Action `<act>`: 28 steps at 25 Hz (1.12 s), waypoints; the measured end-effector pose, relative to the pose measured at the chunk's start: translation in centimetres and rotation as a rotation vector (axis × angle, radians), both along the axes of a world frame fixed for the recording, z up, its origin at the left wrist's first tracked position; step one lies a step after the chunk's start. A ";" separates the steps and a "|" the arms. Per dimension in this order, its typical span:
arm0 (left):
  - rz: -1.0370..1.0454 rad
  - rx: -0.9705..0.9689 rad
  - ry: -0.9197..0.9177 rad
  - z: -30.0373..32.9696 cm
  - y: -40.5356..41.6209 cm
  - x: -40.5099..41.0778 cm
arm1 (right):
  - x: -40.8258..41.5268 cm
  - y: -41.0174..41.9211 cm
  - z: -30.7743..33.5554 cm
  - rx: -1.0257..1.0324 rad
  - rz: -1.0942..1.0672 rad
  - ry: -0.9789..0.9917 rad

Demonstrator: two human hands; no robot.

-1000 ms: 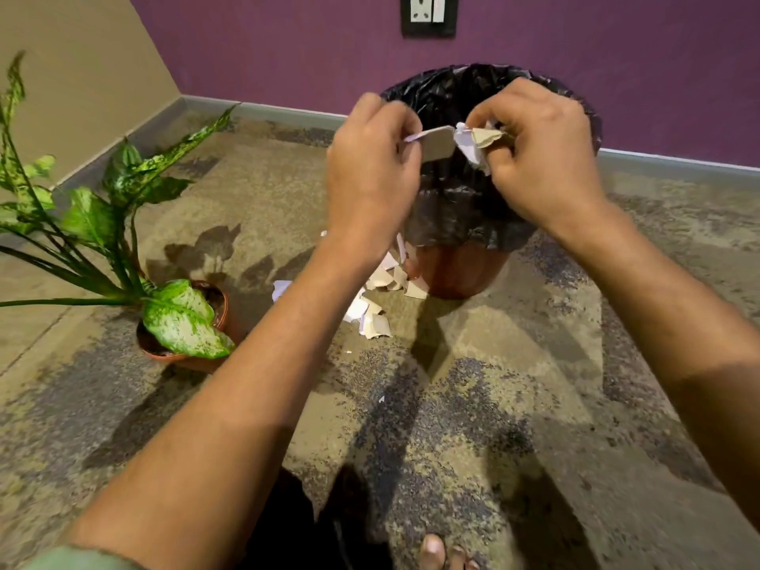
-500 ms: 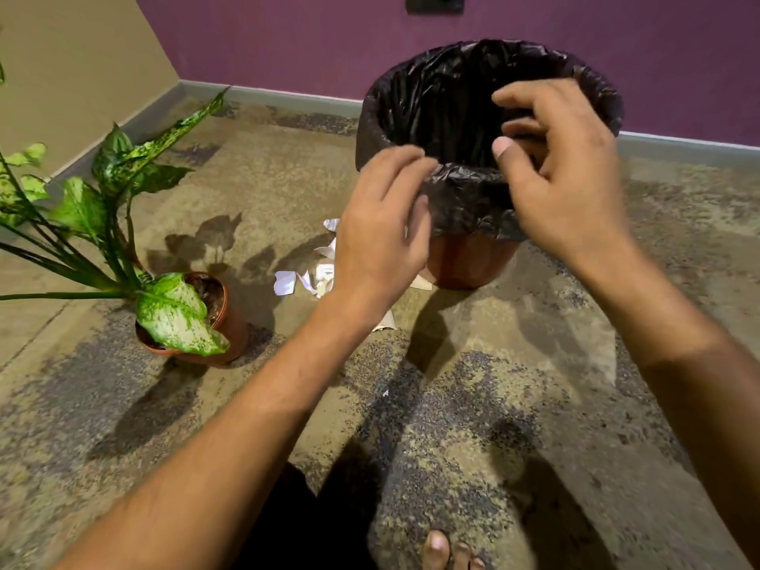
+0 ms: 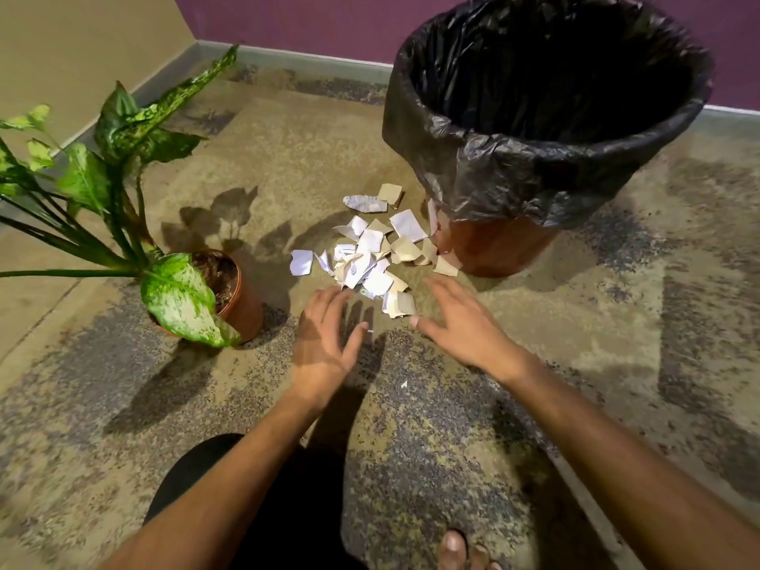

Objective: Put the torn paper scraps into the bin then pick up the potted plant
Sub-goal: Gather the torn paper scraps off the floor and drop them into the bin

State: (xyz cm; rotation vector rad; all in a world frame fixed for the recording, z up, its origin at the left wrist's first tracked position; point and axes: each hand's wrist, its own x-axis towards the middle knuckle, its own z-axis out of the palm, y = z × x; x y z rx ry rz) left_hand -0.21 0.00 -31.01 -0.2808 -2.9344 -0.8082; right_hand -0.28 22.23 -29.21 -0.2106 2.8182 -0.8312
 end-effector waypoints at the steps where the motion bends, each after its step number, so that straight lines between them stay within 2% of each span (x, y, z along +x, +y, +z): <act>1: 0.026 -0.003 -0.050 -0.5 -0.4 0.0 | -0.5 0.1 -1.1 0.043 0.005 -0.031; 8: -0.011 -0.104 -0.200 -1.4 0.8 -4.4 | -4.8 0.0 -4.6 0.258 0.016 -0.068; 11: -0.030 -0.152 -0.192 -1.5 1.7 -7.2 | -6.4 -1.2 -5.3 0.324 0.031 -0.035; 14: -0.051 -0.235 -0.195 -1.5 1.8 -9.2 | -8.2 -1.9 -4.5 0.390 0.046 -0.033; 17: -0.100 -0.339 -0.296 -1.9 1.9 -10.5 | -9.5 -2.3 -3.4 0.492 0.100 -0.084; 20: -0.130 -0.362 -0.333 -2.1 2.4 -10.7 | -9.7 -2.6 -3.1 0.560 0.161 -0.099; 23: -0.146 -0.394 -0.282 -1.5 3.1 -10.1 | -8.8 -3.0 -3.3 0.559 0.155 -0.013; 28: -0.178 -0.355 -0.194 -0.9 3.2 -8.3 | -6.1 -3.4 -3.8 0.419 0.167 0.174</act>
